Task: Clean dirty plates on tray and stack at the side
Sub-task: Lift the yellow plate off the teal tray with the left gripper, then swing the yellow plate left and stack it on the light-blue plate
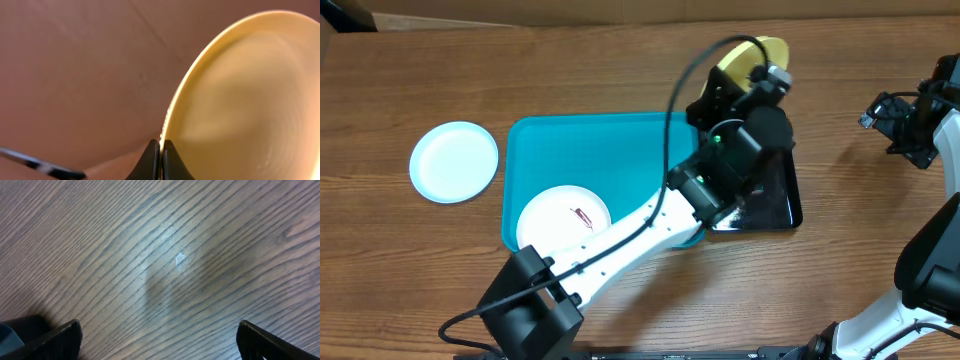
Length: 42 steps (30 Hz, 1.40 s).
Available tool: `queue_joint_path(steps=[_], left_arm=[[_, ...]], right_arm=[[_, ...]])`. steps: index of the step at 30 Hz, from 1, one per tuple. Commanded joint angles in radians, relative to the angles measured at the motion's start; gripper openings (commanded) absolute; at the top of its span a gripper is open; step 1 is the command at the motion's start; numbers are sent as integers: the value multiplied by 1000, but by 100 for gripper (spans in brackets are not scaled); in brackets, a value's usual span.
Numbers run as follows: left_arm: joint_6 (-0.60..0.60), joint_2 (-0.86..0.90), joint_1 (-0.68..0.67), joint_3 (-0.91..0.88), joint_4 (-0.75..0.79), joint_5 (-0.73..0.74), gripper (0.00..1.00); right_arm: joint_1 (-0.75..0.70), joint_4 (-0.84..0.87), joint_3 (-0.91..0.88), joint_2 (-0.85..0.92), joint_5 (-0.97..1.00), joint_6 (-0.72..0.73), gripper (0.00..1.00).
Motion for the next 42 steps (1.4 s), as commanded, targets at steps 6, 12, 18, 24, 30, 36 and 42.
queue_joint_path(steps=[6,12,18,24,30,36,42], left_arm=[[265,-32,-40,23,119,-107,4],[229,-32,-39,22,117,-108,4],[-77,-31,-9,22,-43,-97,4],[-589,-31,108,22,-378,167,4],[-928,-31,341,22,-546,682,4],[-1063,-31,761,22,-714,1275,4],[-1035,-31,1170,22,-947,1299,4]], right_arm=[[-1,3,15,-23,-5,0,100],[-1,3,15,-23,-5,0,100],[-1,3,15,-23,-5,0,100],[-1,3,15,-23,-6,0,100],[-1,3,15,-23,-5,0,100],[-1,3,15,-23,-5,0,100],[-1,3,15,-23,-5,0,100]])
